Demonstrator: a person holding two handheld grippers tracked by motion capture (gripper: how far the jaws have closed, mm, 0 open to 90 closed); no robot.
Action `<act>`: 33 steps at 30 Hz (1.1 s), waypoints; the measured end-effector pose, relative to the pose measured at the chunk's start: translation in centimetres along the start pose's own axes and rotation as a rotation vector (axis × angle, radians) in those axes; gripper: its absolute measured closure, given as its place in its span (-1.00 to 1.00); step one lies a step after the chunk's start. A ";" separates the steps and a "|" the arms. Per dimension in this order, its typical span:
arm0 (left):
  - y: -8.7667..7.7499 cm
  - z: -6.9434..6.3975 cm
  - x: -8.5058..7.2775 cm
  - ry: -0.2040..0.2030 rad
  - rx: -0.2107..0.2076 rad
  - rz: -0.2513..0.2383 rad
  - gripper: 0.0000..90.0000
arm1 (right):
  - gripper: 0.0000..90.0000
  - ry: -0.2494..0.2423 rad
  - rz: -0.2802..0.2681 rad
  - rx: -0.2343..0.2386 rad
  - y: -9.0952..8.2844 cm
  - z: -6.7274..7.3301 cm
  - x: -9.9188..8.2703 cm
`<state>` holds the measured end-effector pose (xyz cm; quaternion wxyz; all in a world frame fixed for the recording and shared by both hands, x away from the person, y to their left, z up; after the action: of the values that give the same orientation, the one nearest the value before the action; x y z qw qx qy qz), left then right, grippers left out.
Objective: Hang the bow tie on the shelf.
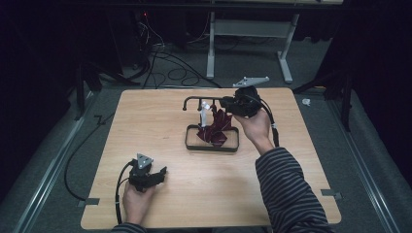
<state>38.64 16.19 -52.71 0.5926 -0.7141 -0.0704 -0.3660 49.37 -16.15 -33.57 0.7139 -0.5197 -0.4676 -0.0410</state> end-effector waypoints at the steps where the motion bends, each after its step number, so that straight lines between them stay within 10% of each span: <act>1: 0.0 0.0 0.0 0.000 0.000 0.000 -0.27 | 0.68 -0.002 -0.005 0.000 -0.3 -0.1 -0.1; 33: 0.0 -0.1 0.0 0.005 0.007 0.000 -0.27 | 0.53 0.065 -0.052 0.004 -3.7 -2.2 -4.1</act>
<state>38.64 16.11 -52.72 0.5954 -0.7109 -0.0704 -0.3676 46.45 -21.34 -33.94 0.7286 -0.5043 -0.4573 -0.0754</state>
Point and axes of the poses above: each handheld gripper's, and its own axes: y roughly forward along the jaws, x roughly out of its top, z roughly to its left, the point moved 3 cm from there along y, roughly forward along the jaws, and after that the axes turned 11 degrees about z, right-handed, at the moved point
